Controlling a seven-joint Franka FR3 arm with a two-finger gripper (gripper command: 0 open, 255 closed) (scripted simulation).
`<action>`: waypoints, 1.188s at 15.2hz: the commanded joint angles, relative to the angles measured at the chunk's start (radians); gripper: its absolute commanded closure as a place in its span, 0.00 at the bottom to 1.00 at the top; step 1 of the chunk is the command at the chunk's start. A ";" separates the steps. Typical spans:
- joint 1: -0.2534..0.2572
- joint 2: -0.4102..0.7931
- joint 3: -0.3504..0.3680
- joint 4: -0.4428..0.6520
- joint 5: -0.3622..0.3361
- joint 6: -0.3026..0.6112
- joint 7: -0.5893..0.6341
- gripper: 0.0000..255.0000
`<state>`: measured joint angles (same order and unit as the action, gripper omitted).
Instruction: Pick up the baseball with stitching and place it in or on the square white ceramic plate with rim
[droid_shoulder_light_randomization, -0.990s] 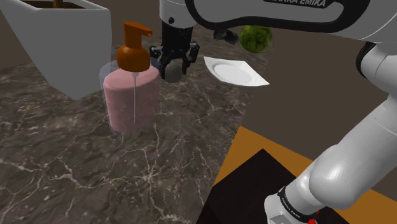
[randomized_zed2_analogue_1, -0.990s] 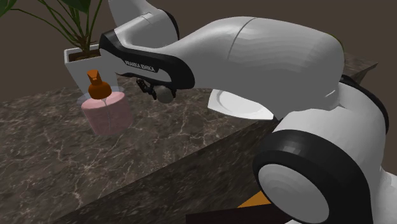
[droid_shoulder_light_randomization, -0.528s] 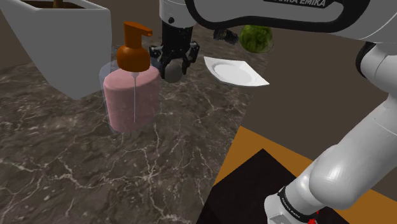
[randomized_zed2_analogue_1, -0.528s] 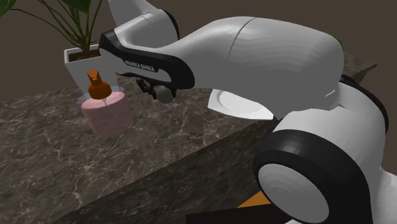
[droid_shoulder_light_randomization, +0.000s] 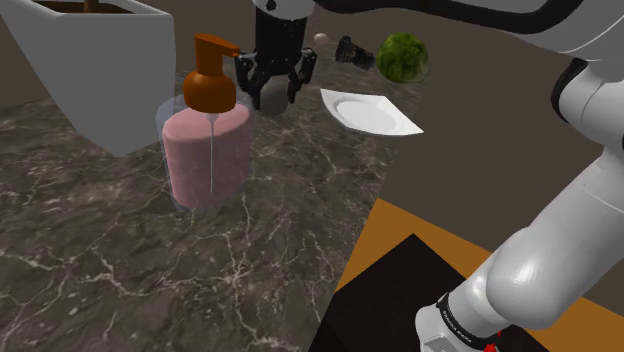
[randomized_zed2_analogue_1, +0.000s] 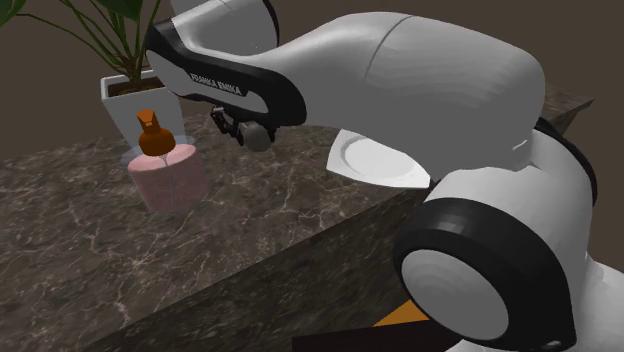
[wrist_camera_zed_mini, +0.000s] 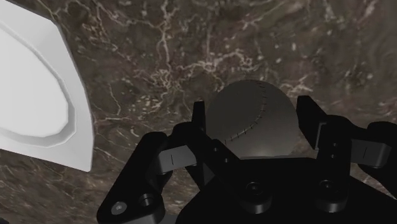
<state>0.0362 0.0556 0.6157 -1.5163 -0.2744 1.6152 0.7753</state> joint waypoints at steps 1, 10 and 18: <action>0.003 0.006 0.002 0.034 -0.004 -0.029 -0.004 1.00; 0.035 0.075 0.016 0.235 -0.050 -0.178 -0.009 1.00; -0.093 -0.128 -0.074 0.035 0.082 -0.102 -0.190 1.00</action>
<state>-0.0339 -0.0259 0.5623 -1.4321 -0.2221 1.4946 0.6233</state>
